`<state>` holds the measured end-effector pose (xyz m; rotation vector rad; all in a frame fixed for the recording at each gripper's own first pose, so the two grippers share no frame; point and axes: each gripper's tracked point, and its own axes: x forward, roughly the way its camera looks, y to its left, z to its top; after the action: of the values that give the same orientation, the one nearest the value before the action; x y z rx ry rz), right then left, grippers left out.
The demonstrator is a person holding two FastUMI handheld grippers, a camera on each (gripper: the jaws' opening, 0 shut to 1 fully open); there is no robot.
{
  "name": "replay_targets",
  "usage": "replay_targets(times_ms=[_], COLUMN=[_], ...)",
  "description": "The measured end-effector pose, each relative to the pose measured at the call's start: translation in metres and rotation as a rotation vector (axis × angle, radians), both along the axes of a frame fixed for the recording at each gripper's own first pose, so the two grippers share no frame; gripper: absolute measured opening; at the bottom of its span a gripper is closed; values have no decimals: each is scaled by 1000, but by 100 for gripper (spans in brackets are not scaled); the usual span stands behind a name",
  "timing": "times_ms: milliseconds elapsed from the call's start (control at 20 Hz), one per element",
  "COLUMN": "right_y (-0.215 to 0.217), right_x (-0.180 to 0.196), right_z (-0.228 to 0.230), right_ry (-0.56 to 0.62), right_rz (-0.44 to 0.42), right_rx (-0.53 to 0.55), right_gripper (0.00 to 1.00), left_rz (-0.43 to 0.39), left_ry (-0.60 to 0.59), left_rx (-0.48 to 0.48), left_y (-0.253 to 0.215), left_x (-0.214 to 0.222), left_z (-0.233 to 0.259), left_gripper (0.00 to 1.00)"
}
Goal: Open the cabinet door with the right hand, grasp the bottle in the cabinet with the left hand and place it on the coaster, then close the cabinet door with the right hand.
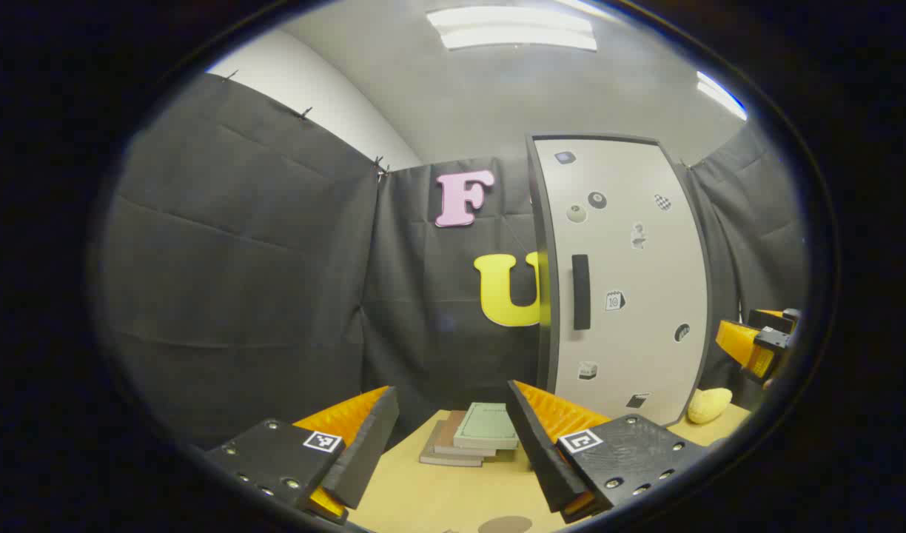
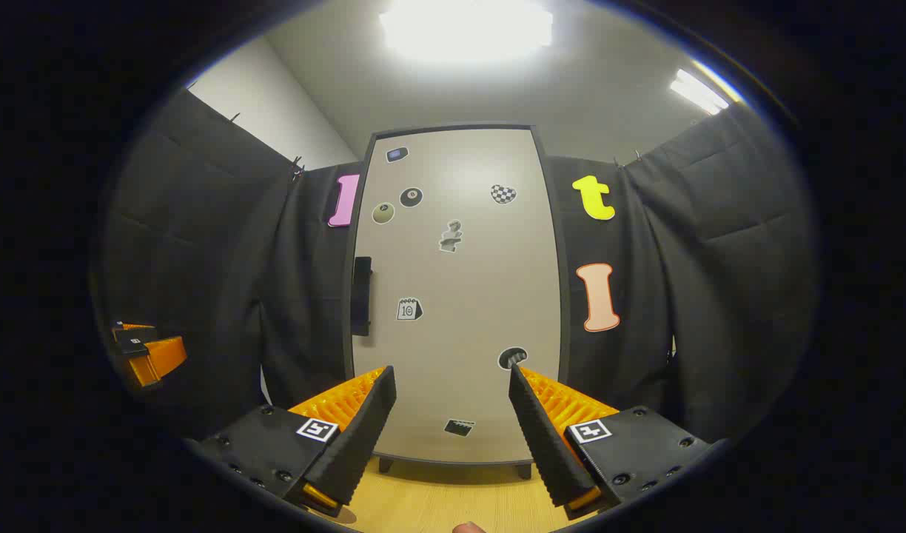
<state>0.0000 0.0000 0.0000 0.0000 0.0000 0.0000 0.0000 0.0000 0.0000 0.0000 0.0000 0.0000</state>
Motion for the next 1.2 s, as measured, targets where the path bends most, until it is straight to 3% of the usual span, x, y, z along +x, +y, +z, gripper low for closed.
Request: replay_targets(times_ms=[400,1200], right_y=[-3,-28], right_x=[1,-4], right_z=[-5,-1], right_ry=[20,4], right_rz=[-6,-80], right_rx=[-8,-9], right_gripper=[96,98], left_rz=[-6,-93], left_ry=[-29,-15], left_rx=[29,22], left_y=[-2,-35], left_x=[-2,13], left_z=[8,0], left_gripper=[88,90])
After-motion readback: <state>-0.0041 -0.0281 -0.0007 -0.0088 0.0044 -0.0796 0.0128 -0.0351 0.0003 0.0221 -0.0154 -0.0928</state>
